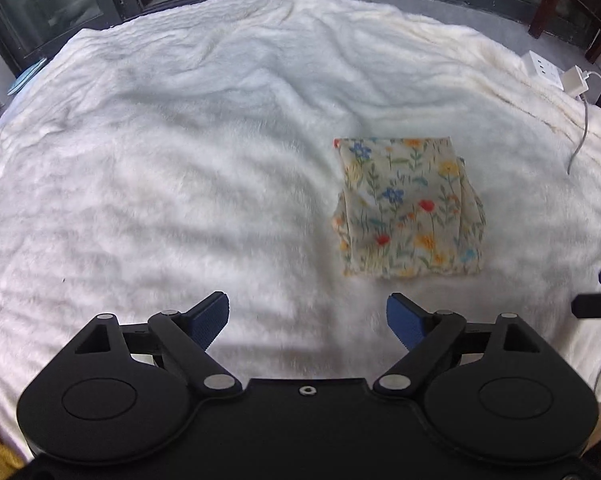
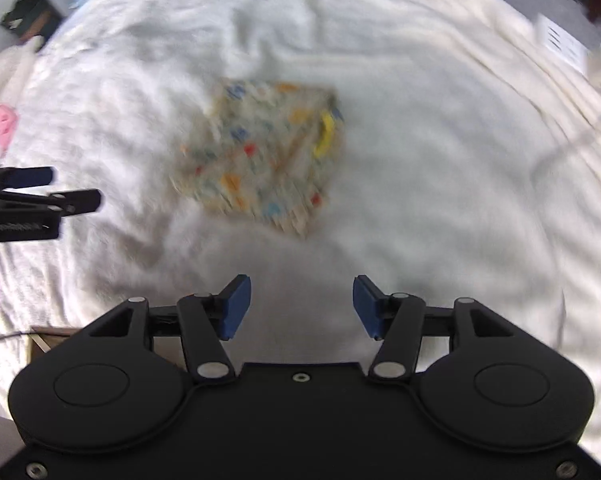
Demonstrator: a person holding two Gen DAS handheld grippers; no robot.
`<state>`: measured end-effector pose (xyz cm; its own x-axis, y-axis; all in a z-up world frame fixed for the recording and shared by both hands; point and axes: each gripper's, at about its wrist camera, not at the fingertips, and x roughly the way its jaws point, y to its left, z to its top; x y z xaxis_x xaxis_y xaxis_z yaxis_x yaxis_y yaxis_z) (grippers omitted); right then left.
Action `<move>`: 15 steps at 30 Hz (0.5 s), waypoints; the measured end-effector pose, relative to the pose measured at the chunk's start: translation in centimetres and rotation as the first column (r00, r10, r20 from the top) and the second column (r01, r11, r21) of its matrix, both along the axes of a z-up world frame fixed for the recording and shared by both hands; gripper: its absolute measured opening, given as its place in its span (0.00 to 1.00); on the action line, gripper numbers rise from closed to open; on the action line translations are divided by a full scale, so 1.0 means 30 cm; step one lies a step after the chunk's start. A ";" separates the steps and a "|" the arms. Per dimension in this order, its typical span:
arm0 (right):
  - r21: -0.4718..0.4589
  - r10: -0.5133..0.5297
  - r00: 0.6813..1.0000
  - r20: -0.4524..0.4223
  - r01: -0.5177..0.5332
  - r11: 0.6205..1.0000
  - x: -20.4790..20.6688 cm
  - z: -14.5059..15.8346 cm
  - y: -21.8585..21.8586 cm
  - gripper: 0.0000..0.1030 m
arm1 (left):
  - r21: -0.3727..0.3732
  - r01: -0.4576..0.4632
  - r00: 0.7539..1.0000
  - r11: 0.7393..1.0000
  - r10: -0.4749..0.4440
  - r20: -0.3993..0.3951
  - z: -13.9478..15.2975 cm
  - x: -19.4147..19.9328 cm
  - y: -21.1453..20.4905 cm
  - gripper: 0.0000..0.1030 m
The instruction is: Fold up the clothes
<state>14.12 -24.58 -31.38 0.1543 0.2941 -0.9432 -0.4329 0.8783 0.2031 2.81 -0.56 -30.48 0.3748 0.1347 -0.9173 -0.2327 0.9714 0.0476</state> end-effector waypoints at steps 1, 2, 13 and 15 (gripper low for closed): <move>0.002 -0.020 1.000 -0.009 0.020 1.000 -0.008 -0.005 -0.006 0.60 | -0.004 0.001 1.000 1.000 -0.001 0.001 0.005 0.002 -0.001 0.84; 0.018 -0.039 0.999 -0.009 0.040 0.999 -0.008 0.001 -0.023 0.60 | 0.004 0.005 1.000 1.000 -0.005 0.021 0.022 0.004 0.001 0.84; -0.475 0.201 0.765 0.612 0.152 0.867 -0.093 0.717 -0.715 0.60 | 0.283 -0.020 0.963 0.959 -0.058 0.262 0.392 -0.001 0.115 0.86; -0.593 0.288 0.702 0.651 0.233 0.771 -0.161 0.893 -0.827 0.63 | 0.288 -0.043 0.959 0.957 -0.041 0.279 0.446 -0.025 0.132 0.88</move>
